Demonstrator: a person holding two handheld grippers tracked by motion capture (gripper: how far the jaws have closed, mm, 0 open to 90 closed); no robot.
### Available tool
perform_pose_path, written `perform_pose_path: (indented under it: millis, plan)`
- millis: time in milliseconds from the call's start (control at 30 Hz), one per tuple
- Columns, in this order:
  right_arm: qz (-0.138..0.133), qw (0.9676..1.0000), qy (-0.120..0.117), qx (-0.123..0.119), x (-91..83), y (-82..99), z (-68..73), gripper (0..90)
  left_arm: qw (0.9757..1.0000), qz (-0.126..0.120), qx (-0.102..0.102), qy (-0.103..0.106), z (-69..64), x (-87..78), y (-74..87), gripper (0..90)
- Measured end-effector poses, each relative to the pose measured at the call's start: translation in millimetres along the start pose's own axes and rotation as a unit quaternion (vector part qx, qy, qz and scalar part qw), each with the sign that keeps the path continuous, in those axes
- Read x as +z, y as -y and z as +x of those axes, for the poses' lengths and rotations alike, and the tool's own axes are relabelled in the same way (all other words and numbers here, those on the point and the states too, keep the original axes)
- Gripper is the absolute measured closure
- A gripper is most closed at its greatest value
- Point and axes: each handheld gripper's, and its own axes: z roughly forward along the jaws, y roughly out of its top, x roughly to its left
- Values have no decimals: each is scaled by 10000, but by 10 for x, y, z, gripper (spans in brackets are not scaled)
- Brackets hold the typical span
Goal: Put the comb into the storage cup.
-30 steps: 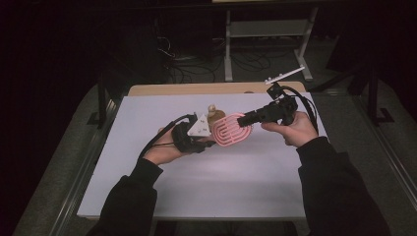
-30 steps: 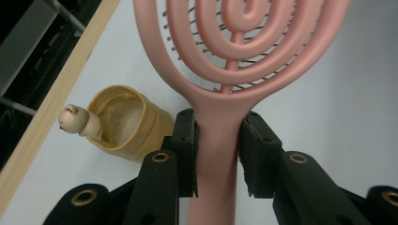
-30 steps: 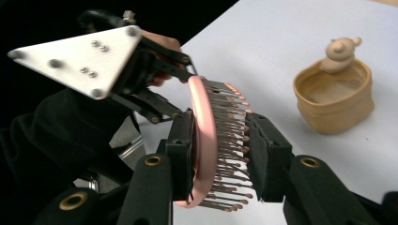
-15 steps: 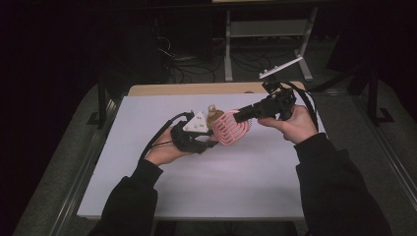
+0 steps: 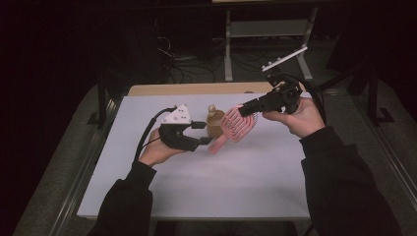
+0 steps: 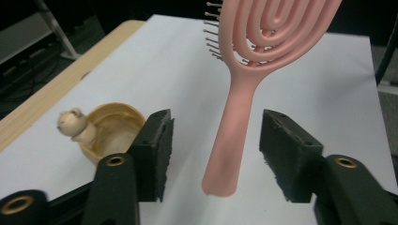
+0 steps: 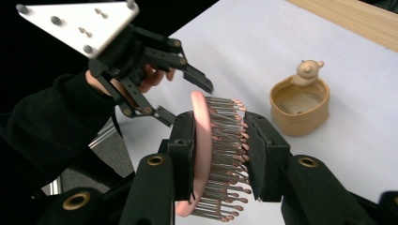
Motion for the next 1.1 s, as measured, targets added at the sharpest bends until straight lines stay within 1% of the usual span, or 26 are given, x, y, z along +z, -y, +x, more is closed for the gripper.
perform_pose_path:
  millis: [67,167,300,433,500,567,633,800,867,900,933,1000,1100]
  plan:
    - [-3,10000,39,10,-14,-12,-6,648,9999,-75,-60,-41,26,-54,28,390]
    - [-23,10000,86,18,-46,-39,-17,647,9995,-238,-205,-7,71,-138,76,363]
    - [-31,9999,147,27,-87,-88,-15,647,9990,-278,-348,-23,119,-214,155,309]
    - [-26,9997,256,21,-124,-140,-8,648,9983,-323,-476,-45,155,-268,241,259]
    - [-41,9996,260,29,-147,-166,-10,647,9979,-364,-503,-167,164,-291,283,253]
    - [-74,9996,283,23,-165,-191,-8,648,9972,-413,-592,-200,185,-307,327,235]
    - [-57,9995,318,28,-180,-219,-6,647,9966,-413,-664,-247,205,-320,372,212]
    - [-60,9992,399,-15,-220,-296,-1,647,9944,-505,-881,-280,258,-355,493,147]
    - [-72,9991,426,-12,-238,-326,-1,647,9937,-528,-932,-326,283,-366,545,142]
    - [-74,9989,458,-25,-247,-341,1,647,9932,-537,-980,-311,300,-374,572,138]
    - [-82,9987,497,-31,-256,-356,5,647,9922,-576,-1060,-297,312,-380,600,135]
    - [-82,9986,513,-31,-275,-385,4,647,9913,-588,-1127,-354,332,-390,651,119]
    - [-119,9982,590,-42,-304,-428,-4,646,9897,-574,-1232,-459,359,-400,717,57]
